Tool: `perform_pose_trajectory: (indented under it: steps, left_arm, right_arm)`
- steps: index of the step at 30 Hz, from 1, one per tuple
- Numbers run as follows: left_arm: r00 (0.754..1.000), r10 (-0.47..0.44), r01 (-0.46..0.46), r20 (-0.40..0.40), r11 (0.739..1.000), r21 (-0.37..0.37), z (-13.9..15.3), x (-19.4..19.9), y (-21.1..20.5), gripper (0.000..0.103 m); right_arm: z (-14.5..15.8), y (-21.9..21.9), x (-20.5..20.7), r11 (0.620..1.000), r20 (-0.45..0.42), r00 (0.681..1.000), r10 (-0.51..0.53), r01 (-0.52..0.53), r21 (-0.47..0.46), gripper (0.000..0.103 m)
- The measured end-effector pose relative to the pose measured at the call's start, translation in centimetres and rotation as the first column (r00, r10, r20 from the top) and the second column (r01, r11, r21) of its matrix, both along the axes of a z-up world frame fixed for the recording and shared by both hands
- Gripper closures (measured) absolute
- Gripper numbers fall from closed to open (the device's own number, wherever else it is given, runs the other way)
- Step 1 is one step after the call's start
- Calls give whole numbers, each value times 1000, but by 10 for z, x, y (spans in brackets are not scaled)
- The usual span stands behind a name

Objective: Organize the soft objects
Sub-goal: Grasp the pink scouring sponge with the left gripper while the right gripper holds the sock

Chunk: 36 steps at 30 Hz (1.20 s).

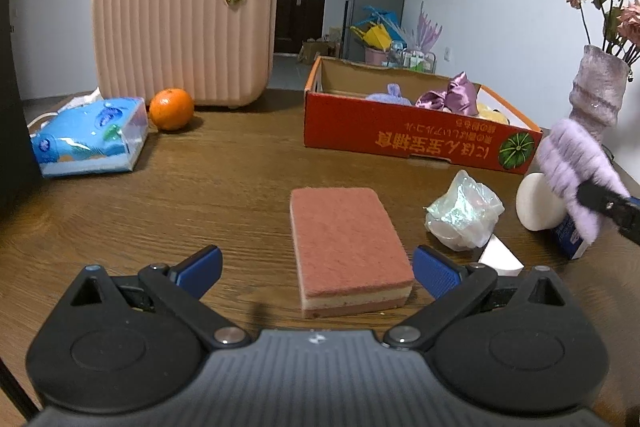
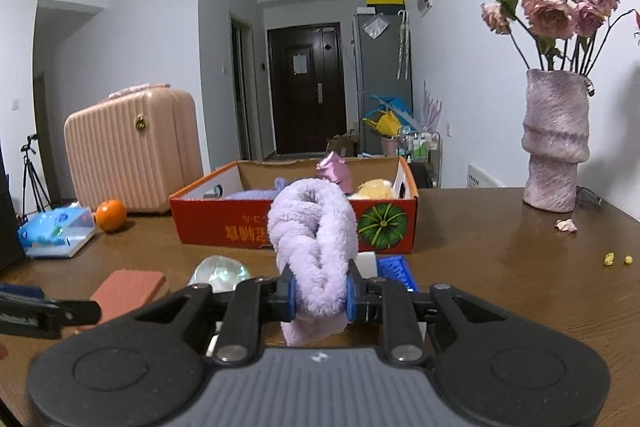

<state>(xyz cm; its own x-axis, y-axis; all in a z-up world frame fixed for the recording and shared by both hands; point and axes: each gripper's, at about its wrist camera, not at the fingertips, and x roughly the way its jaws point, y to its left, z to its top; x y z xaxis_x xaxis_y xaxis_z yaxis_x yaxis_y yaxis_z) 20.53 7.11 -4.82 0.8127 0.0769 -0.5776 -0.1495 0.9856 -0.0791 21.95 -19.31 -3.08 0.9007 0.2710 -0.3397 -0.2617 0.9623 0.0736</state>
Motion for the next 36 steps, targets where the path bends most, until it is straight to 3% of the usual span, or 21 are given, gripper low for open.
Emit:
perform_pose_trajectory:
  steps: [23,26,29,36]
  left_arm:
    - [993,67,-64,-97,997,34,-22,48,-21,0]
    - [993,64,-61,-100,998,35,-23,52,-21,10]
    - [992,46,-42,-119,999,29,-25,55,-21,27]
    - [992,40,-38,-117,999,17,-26,54,-20,30]
  right_arm:
    - [4,-13,-3,999,27,999,-46,45,17,82]
    - [3,-12,-2,999,24,999,-48,48,13,82]
    - [3,-11,-2,999,22,999,-49,49,11,82]
    - [2,-11,-1,999,19,999,-49,48,5,82]
